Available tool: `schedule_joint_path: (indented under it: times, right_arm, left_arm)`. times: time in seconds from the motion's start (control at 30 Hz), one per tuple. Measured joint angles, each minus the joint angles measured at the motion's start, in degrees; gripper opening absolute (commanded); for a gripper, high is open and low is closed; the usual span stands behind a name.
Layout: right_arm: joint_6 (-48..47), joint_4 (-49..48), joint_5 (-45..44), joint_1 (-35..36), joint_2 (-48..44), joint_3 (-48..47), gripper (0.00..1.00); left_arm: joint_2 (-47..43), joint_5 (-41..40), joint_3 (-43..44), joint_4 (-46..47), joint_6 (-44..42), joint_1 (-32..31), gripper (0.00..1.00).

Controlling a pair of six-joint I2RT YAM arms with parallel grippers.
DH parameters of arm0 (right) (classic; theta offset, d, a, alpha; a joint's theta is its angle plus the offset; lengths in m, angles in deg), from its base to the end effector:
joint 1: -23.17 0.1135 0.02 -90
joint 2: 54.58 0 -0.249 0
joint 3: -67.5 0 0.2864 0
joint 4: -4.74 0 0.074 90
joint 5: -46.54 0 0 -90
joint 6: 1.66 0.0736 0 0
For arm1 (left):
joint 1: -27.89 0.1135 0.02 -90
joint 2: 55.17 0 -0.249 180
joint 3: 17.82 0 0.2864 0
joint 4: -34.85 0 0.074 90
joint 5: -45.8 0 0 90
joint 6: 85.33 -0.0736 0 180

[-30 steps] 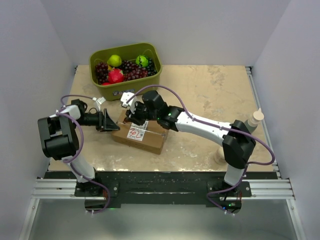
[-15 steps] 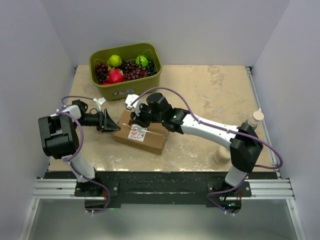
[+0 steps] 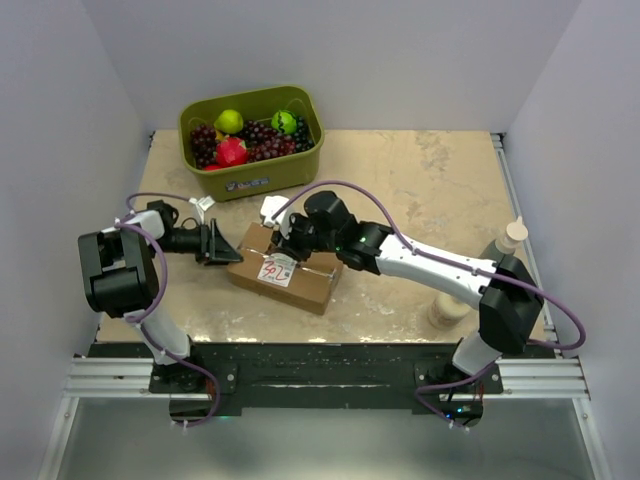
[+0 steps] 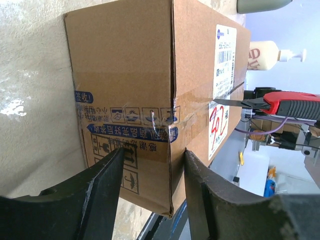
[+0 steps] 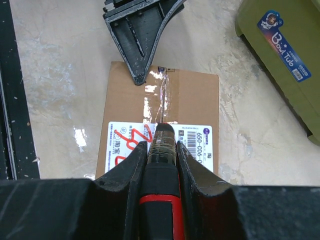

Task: Unpack the express box

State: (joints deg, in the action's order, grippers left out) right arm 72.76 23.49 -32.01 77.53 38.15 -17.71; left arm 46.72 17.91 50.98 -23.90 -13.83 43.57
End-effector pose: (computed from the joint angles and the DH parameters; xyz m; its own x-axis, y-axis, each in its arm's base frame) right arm 0.2485 0.3717 0.2601 -0.0066 -0.4610 -0.8874 -0.9364 0.3141 -0.1562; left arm 0.3139 0.0205 0.0924 -0.9613 -0.1157 -0.2499 0.1595 0.5055 -0.8479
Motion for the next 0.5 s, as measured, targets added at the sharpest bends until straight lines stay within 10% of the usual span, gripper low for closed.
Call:
schedule_joint_path:
  times: [0.5]
  right_arm:
    - [-3.6, 1.7, 0.3, 0.3, -4.6, 3.7, 0.0]
  left_arm:
    - [0.2, 0.3, -0.3, -0.4, 0.2, -0.3, 0.28]
